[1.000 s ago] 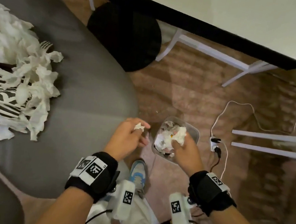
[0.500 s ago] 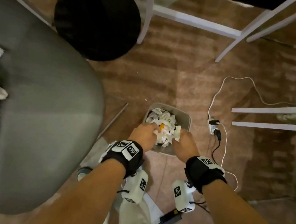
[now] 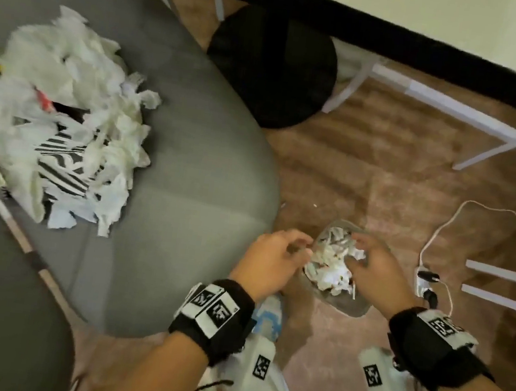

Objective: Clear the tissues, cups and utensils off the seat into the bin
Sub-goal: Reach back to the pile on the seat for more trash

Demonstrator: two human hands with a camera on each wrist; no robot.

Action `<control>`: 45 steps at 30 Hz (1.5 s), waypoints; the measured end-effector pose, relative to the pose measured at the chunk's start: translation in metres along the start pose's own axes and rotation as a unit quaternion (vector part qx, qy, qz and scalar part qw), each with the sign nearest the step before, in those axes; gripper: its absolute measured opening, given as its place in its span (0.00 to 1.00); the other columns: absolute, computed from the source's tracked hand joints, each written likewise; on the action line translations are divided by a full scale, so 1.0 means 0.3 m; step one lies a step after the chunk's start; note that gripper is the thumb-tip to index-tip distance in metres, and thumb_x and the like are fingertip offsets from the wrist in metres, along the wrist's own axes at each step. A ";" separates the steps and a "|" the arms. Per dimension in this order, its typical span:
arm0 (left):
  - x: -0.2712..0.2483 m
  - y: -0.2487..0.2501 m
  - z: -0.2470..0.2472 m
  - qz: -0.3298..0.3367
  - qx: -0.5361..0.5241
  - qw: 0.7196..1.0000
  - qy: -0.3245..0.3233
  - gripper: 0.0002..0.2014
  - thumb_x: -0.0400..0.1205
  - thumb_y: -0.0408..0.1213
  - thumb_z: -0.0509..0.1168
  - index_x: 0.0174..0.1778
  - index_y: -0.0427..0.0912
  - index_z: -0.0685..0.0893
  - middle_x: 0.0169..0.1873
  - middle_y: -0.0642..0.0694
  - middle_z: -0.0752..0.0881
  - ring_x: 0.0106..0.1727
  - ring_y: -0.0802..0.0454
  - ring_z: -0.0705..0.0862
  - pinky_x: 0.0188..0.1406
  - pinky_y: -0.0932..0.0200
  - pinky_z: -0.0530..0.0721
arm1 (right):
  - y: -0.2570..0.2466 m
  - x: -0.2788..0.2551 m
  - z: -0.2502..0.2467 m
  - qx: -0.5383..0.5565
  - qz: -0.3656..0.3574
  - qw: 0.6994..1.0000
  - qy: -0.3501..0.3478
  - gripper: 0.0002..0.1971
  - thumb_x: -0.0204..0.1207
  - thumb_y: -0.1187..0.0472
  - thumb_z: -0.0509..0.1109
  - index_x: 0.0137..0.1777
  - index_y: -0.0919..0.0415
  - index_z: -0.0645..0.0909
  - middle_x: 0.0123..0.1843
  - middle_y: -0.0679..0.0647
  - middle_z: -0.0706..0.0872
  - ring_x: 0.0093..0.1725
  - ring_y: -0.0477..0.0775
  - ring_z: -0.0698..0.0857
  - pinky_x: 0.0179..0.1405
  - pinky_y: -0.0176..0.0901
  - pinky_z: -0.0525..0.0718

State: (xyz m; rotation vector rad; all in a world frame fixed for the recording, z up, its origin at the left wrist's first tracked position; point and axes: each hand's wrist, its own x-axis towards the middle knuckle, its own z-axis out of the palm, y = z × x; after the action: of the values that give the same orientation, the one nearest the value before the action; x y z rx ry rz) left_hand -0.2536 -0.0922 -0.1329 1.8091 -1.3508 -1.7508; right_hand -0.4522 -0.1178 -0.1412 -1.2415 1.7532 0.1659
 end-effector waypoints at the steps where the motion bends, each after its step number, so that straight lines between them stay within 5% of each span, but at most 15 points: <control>1: -0.037 0.002 -0.073 0.000 -0.052 0.998 0.038 0.09 0.83 0.40 0.65 0.58 0.50 0.85 0.47 0.54 0.88 0.48 0.52 0.87 0.58 0.52 0.84 | -0.085 -0.012 -0.012 -0.007 -0.027 1.000 0.004 0.18 0.80 0.60 0.66 0.69 0.50 0.72 0.56 0.51 0.83 0.50 0.55 0.84 0.53 0.49 0.81; 6: -0.195 -0.086 -0.471 0.002 -0.110 0.954 0.279 0.05 0.81 0.40 0.66 0.44 0.56 0.85 0.40 0.50 0.89 0.41 0.51 0.88 0.48 0.49 0.87 | -0.488 -0.003 0.020 -0.039 -0.182 0.982 0.001 0.13 0.81 0.59 0.66 0.64 0.49 0.75 0.55 0.46 0.82 0.49 0.52 0.84 0.52 0.51 0.82; 12: -0.312 -0.260 -0.840 -0.074 -0.064 0.838 0.536 0.06 0.80 0.37 0.66 0.51 0.48 0.85 0.49 0.52 0.87 0.41 0.60 0.81 0.46 0.62 0.81 | -0.865 0.000 0.234 -0.119 -0.325 0.938 -0.002 0.11 0.77 0.60 0.69 0.58 0.52 0.80 0.51 0.49 0.84 0.46 0.51 0.85 0.52 0.45 0.80; 16: -0.330 -0.378 -0.969 -0.155 -0.012 0.798 0.582 0.16 0.78 0.39 0.67 0.62 0.47 0.79 0.63 0.45 0.75 0.60 0.47 0.78 0.63 0.56 0.74 | -1.034 -0.033 0.408 -0.173 -0.390 0.904 -0.022 0.12 0.78 0.53 0.68 0.60 0.50 0.79 0.54 0.47 0.81 0.50 0.48 0.82 0.56 0.47 0.80; 19: -0.326 -0.427 -1.029 -0.197 0.024 0.770 0.607 0.26 0.74 0.42 0.71 0.68 0.44 0.73 0.69 0.41 0.69 0.68 0.41 0.72 0.65 0.55 0.70 | -1.125 -0.055 0.529 -0.213 -0.416 0.884 -0.022 0.16 0.78 0.50 0.68 0.63 0.52 0.78 0.59 0.49 0.79 0.58 0.49 0.79 0.57 0.44 0.79; 23: -0.292 -0.489 -1.058 -0.242 0.003 0.811 0.534 0.40 0.75 0.50 0.71 0.81 0.44 0.61 0.77 0.40 0.67 0.75 0.39 0.70 0.72 0.47 0.68 | -1.211 -0.064 0.677 -0.280 -0.437 0.855 0.024 0.25 0.74 0.44 0.71 0.66 0.57 0.75 0.61 0.54 0.75 0.63 0.55 0.75 0.58 0.48 0.78; 27: -0.284 -0.514 -1.071 -0.246 -0.009 0.806 0.539 0.32 0.78 0.44 0.67 0.79 0.44 0.66 0.73 0.40 0.74 0.71 0.38 0.74 0.71 0.45 0.70 | -1.250 -0.032 0.759 -0.364 -0.393 0.841 0.079 0.35 0.70 0.37 0.71 0.69 0.60 0.71 0.67 0.59 0.73 0.67 0.61 0.71 0.59 0.55 0.80; 30: -0.292 -0.502 -1.062 -0.229 -0.048 0.788 0.569 0.24 0.78 0.36 0.63 0.73 0.48 0.74 0.65 0.42 0.82 0.63 0.38 0.80 0.63 0.47 0.75 | -1.254 -0.025 0.775 -0.366 -0.372 0.848 0.093 0.28 0.75 0.44 0.68 0.69 0.61 0.70 0.70 0.61 0.73 0.70 0.65 0.70 0.59 0.57 0.78; 37: -0.298 -0.430 -0.999 -0.139 -0.076 0.755 0.636 0.21 0.78 0.31 0.62 0.67 0.50 0.82 0.57 0.45 0.78 0.52 0.50 0.80 0.51 0.64 0.73 | -1.226 -0.063 0.689 -0.286 -0.402 0.857 0.148 0.11 0.78 0.56 0.63 0.54 0.62 0.80 0.58 0.58 0.77 0.46 0.62 0.83 0.44 0.56 0.82; 40: -0.307 -0.392 -0.991 -0.109 -0.079 0.741 0.658 0.21 0.77 0.31 0.63 0.66 0.49 0.82 0.56 0.46 0.81 0.55 0.48 0.82 0.54 0.58 0.78 | -1.198 -0.074 0.639 -0.231 -0.418 0.860 0.181 0.11 0.79 0.55 0.63 0.52 0.61 0.82 0.55 0.56 0.79 0.46 0.60 0.82 0.47 0.56 0.82; 45: -0.330 -0.323 -0.967 -0.049 -0.106 0.737 0.666 0.15 0.77 0.34 0.64 0.59 0.50 0.83 0.53 0.52 0.87 0.55 0.53 0.84 0.53 0.67 0.77 | -1.136 -0.101 0.563 -0.142 -0.422 0.869 0.215 0.10 0.79 0.54 0.63 0.48 0.60 0.81 0.46 0.54 0.80 0.49 0.57 0.75 0.49 0.55 0.78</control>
State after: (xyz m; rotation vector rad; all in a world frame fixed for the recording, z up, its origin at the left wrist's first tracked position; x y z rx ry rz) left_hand 0.0630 -0.0797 -0.0780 2.1583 -0.3842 -0.2119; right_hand -0.0783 -0.1623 -0.0791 -2.2905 1.3896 -0.4119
